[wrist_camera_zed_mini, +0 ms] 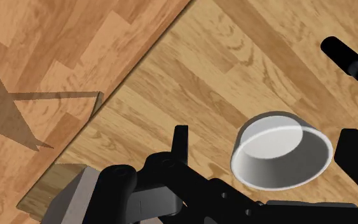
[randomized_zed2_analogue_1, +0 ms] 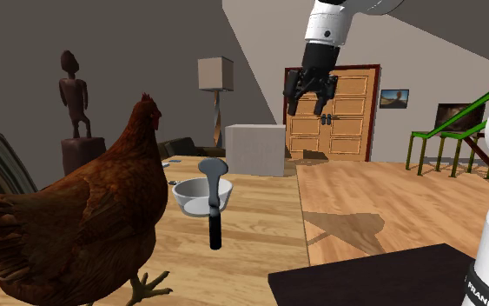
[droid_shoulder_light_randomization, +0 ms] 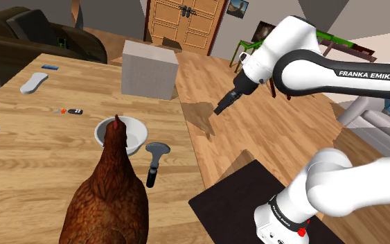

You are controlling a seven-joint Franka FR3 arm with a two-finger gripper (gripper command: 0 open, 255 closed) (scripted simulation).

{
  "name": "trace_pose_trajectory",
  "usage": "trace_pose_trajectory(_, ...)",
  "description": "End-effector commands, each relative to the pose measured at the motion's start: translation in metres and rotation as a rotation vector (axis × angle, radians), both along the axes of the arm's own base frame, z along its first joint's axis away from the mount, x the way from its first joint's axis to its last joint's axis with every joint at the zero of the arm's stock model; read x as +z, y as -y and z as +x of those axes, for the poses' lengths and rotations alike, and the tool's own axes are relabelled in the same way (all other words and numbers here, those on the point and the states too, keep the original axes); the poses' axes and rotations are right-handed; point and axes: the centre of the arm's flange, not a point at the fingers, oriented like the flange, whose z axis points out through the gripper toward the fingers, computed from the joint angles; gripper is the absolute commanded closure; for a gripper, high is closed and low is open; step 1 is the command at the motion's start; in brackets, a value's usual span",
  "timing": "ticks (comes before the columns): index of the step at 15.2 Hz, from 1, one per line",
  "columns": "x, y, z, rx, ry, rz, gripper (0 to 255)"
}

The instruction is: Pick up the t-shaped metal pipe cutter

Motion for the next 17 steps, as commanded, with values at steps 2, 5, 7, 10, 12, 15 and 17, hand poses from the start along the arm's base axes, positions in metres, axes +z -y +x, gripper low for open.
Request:
trace_pose_trajectory(2, -0.022, -0.02, 0.001, 0.1, 0.051, 0.036, 0)
trace_pose_trajectory(5, -0.045, -0.045, 0.001, 0.2, 0.098, 0.07, 0)
trace_pose_trajectory(7, -0.059, -0.062, 0.0, 0.266, 0.13, 0.093, 0)
trace_pose_trajectory(10, -0.08, -0.088, -0.003, 0.365, 0.176, 0.127, 0)
trace_pose_trajectory(12, -0.093, -0.105, -0.006, 0.432, 0.208, 0.15, 0)
trace_pose_trajectory(15, -0.113, -0.131, -0.011, 0.531, 0.255, 0.185, 0)
trace_pose_trajectory(17, -0.126, -0.149, -0.016, 0.597, 0.286, 0.208, 0)
